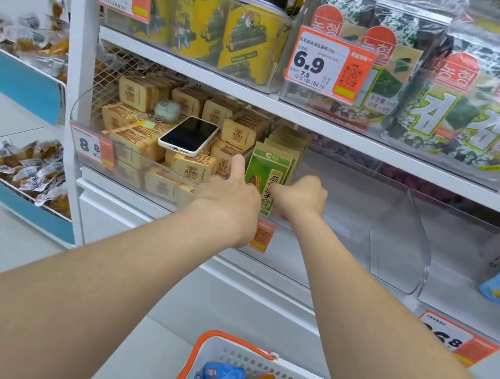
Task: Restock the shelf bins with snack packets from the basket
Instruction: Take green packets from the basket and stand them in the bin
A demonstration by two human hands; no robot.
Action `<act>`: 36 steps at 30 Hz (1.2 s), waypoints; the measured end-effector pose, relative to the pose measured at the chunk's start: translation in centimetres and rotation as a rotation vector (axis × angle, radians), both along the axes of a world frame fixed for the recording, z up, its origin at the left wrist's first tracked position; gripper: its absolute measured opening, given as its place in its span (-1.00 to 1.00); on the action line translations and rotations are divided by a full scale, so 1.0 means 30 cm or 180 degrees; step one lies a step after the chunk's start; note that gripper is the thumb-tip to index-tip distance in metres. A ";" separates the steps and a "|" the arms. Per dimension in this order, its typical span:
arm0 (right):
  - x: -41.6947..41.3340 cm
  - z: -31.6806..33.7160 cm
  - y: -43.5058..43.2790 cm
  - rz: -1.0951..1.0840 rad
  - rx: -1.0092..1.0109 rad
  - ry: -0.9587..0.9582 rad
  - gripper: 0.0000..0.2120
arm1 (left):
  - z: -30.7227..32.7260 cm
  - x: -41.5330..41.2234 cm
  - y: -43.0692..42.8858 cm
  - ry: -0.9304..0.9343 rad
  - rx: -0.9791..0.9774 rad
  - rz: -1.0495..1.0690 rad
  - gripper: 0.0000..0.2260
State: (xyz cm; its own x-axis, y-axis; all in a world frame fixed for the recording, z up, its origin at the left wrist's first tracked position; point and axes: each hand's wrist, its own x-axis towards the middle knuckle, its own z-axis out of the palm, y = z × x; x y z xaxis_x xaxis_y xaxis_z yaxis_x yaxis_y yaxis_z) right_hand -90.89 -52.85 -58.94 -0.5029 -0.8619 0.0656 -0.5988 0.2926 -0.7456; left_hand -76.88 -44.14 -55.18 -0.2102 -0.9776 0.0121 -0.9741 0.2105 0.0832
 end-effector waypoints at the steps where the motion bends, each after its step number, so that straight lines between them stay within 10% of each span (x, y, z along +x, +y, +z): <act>1: -0.002 0.001 0.004 0.0015 -0.0006 -0.0049 -0.79 | 0.000 0.000 0.001 0.0003 0.0004 0.0001 -0.73; 11: -0.007 0.009 0.011 0.0006 -0.0041 -0.0020 -0.46 | 0.015 -0.011 0.015 -0.0093 0.0189 0.0015 -0.67; 21: -0.031 0.025 0.096 -0.0094 0.0025 0.0619 -0.57 | 0.009 -0.016 0.028 -0.0042 0.0110 0.0061 -0.57; 30: -0.055 -0.129 0.412 0.1244 -0.1949 0.1840 -0.83 | -0.035 -0.037 0.074 -0.0544 0.0820 -0.0423 -0.80; 36: -0.135 -0.397 0.595 0.1677 -0.0456 0.2000 -0.75 | -0.142 -0.055 0.137 -0.1385 0.1859 -0.0941 -0.76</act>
State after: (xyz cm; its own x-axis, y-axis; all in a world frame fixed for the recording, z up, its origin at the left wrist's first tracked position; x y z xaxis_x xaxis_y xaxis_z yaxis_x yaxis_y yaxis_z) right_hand -94.95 -35.01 -70.85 0.1310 -0.9361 0.3265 -0.9478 -0.2148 -0.2356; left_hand -78.53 -40.03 -59.44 -0.3306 -0.7029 -0.6298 -0.8549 0.5057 -0.1157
